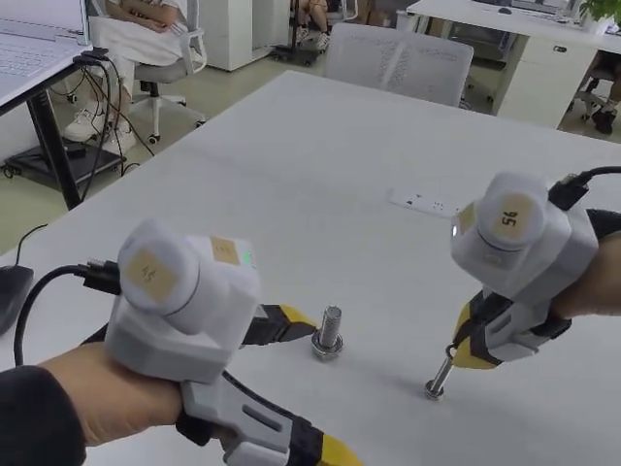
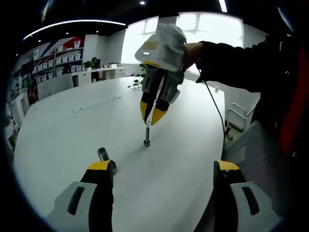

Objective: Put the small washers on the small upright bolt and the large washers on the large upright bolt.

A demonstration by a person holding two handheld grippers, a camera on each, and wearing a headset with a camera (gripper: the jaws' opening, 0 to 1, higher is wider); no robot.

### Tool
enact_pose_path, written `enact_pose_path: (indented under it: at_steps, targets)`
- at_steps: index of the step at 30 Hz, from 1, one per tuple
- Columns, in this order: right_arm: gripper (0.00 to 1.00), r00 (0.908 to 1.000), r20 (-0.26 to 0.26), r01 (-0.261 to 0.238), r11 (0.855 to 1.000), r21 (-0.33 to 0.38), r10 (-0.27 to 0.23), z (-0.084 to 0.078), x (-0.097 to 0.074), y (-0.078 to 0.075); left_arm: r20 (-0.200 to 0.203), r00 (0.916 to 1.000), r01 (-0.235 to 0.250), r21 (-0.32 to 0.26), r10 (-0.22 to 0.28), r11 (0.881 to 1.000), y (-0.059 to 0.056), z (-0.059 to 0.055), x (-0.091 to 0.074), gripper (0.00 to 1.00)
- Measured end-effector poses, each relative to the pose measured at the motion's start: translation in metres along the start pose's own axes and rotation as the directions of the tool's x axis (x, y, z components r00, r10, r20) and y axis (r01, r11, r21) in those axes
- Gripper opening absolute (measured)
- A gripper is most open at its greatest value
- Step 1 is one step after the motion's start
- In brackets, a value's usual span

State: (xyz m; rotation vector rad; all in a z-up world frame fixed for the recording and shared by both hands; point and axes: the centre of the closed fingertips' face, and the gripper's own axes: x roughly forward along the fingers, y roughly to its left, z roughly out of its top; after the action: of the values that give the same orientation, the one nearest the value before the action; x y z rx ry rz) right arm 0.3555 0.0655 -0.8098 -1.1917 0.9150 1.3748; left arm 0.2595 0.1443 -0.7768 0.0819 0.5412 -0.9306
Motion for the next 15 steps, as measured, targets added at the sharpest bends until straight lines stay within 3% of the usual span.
enact_pose_path:
  at_steps: [15]
  targets:
    - [0.13,0.9995,-0.019,-0.023,1.000,-0.002,0.023,-0.005,0.011,0.001,-0.002,1.0000,0.000,-0.007,0.000,1.000,0.000,-0.002,0.002,0.85]
